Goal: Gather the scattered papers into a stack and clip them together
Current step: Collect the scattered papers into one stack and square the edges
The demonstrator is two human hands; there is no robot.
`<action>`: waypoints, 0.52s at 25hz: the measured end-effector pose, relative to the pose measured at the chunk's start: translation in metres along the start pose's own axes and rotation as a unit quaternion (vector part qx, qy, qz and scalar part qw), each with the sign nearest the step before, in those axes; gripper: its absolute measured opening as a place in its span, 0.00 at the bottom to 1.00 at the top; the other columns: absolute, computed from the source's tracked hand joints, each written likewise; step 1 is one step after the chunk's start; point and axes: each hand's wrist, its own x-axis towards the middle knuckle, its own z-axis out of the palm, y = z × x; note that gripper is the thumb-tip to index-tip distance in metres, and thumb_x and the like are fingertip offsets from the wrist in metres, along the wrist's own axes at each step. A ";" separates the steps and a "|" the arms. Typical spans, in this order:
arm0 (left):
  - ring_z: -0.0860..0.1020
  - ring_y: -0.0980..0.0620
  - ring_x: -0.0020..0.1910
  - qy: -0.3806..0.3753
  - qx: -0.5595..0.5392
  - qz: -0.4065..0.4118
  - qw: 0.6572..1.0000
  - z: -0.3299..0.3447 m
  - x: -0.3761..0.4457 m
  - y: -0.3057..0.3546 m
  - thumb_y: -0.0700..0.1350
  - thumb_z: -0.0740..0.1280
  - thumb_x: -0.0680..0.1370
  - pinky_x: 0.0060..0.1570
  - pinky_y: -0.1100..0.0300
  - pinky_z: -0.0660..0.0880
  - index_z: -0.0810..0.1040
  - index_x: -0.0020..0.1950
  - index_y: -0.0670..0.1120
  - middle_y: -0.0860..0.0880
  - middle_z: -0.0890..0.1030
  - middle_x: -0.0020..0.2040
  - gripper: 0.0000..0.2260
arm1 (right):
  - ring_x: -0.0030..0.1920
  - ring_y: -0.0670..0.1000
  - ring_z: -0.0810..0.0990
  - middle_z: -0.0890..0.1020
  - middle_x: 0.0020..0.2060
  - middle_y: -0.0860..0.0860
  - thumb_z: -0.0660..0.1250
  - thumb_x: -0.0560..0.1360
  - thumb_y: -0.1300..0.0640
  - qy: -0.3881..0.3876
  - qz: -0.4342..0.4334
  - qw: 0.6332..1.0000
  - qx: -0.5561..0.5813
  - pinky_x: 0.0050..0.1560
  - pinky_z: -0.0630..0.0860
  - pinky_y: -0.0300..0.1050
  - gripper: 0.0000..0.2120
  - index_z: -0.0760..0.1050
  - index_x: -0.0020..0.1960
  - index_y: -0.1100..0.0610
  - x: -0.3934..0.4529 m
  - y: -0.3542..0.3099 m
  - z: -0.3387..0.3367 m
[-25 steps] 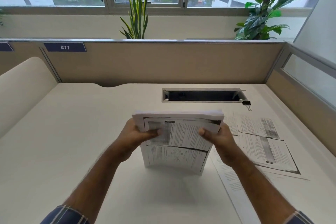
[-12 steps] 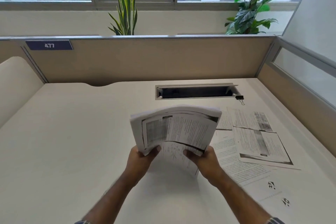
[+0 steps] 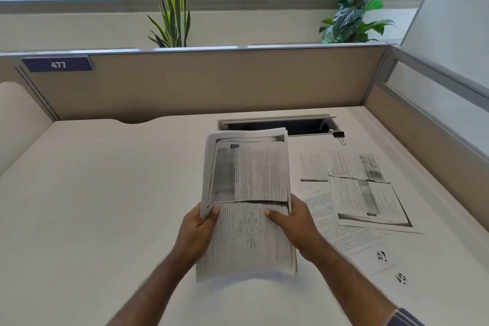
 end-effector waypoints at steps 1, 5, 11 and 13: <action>0.86 0.54 0.46 0.003 -0.011 -0.015 1.000 0.001 0.000 -0.001 0.47 0.64 0.82 0.40 0.61 0.82 0.83 0.52 0.55 0.56 0.87 0.48 0.08 | 0.51 0.46 0.86 0.87 0.49 0.45 0.74 0.73 0.55 -0.007 0.006 1.000 -0.005 0.46 0.83 0.41 0.11 0.78 0.54 0.44 0.001 0.001 -0.006; 0.87 0.46 0.46 0.032 -0.076 -0.075 0.994 0.001 0.001 -0.009 0.45 0.64 0.83 0.44 0.52 0.82 0.83 0.54 0.47 0.46 0.88 0.48 0.08 | 0.52 0.52 0.82 0.84 0.49 0.52 0.66 0.72 0.35 0.066 0.036 0.981 -0.177 0.52 0.79 0.48 0.22 0.78 0.57 0.50 -0.002 0.019 -0.044; 0.86 0.40 0.48 0.052 -0.105 -0.126 0.985 -0.002 -0.004 -0.021 0.45 0.64 0.83 0.49 0.41 0.82 0.81 0.58 0.44 0.44 0.88 0.49 0.09 | 0.74 0.53 0.62 0.68 0.72 0.52 0.63 0.79 0.48 0.073 0.077 0.837 -0.536 0.71 0.62 0.50 0.24 0.68 0.73 0.53 -0.008 0.071 -0.069; 0.87 0.41 0.46 0.053 -0.107 -0.130 0.984 -0.001 -0.007 -0.022 0.44 0.64 0.82 0.47 0.44 0.83 0.81 0.58 0.44 0.44 0.88 0.48 0.09 | 0.76 0.54 0.59 0.64 0.75 0.53 0.60 0.80 0.52 0.053 0.071 0.847 -0.524 0.73 0.59 0.50 0.24 0.65 0.75 0.54 0.001 0.068 -0.057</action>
